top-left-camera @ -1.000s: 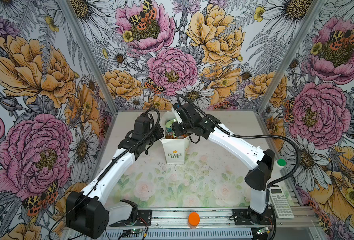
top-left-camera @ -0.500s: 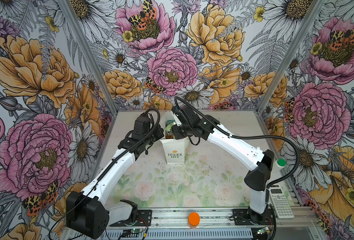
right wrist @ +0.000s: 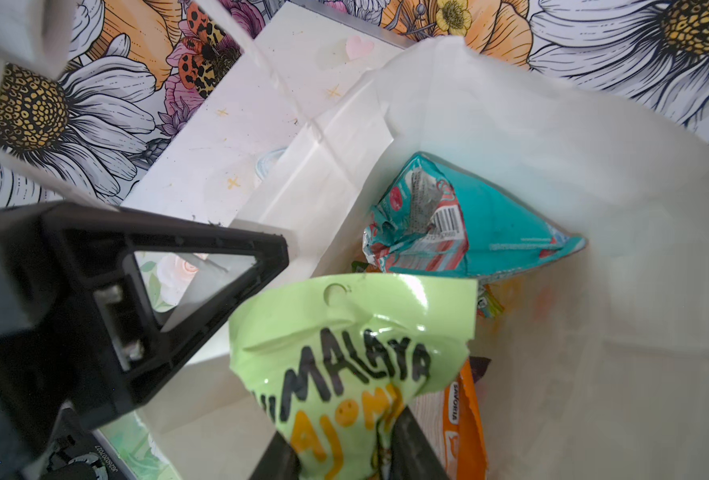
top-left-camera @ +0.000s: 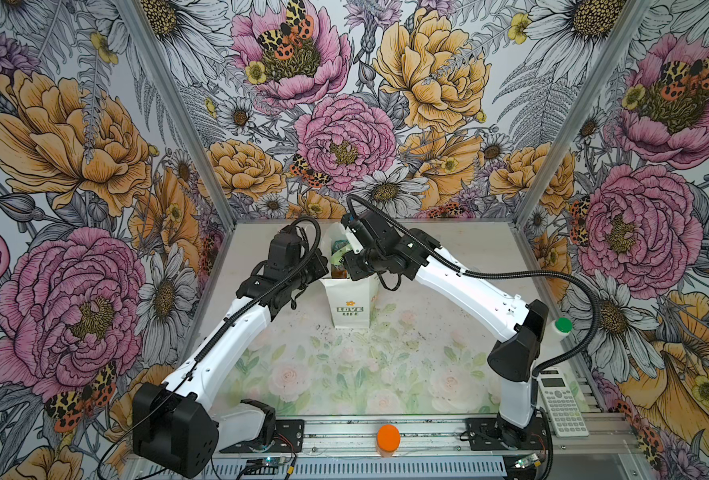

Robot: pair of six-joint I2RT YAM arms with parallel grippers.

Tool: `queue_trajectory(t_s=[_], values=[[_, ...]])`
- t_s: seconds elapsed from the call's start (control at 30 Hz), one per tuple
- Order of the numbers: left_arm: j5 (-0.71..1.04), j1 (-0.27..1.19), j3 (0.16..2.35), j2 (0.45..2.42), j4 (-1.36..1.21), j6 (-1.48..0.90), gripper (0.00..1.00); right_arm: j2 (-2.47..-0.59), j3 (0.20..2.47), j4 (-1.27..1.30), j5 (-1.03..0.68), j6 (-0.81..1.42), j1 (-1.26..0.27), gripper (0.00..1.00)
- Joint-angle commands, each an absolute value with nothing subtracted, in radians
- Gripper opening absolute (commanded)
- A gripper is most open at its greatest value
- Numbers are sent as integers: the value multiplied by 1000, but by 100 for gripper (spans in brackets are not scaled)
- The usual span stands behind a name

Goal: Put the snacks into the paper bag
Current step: 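Lower the green packet into the bag beside the left gripper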

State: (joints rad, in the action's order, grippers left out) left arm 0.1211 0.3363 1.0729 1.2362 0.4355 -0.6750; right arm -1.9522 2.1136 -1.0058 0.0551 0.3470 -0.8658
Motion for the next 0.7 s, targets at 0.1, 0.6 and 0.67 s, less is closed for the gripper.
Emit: queue_trajectory(t_s=[0.1,0.6,0.67], values=[[131,337,1089,1226,397,-673,0,-1986,2167,-1037,28,330,-877,32],[128,336,1086,1226,397,-674,0,-2008,2221,-1125,-68,272,-884,36],[127,336,1084,1226,397,-673,0,-2014,2225,-1141,-64,262,-884,36]])
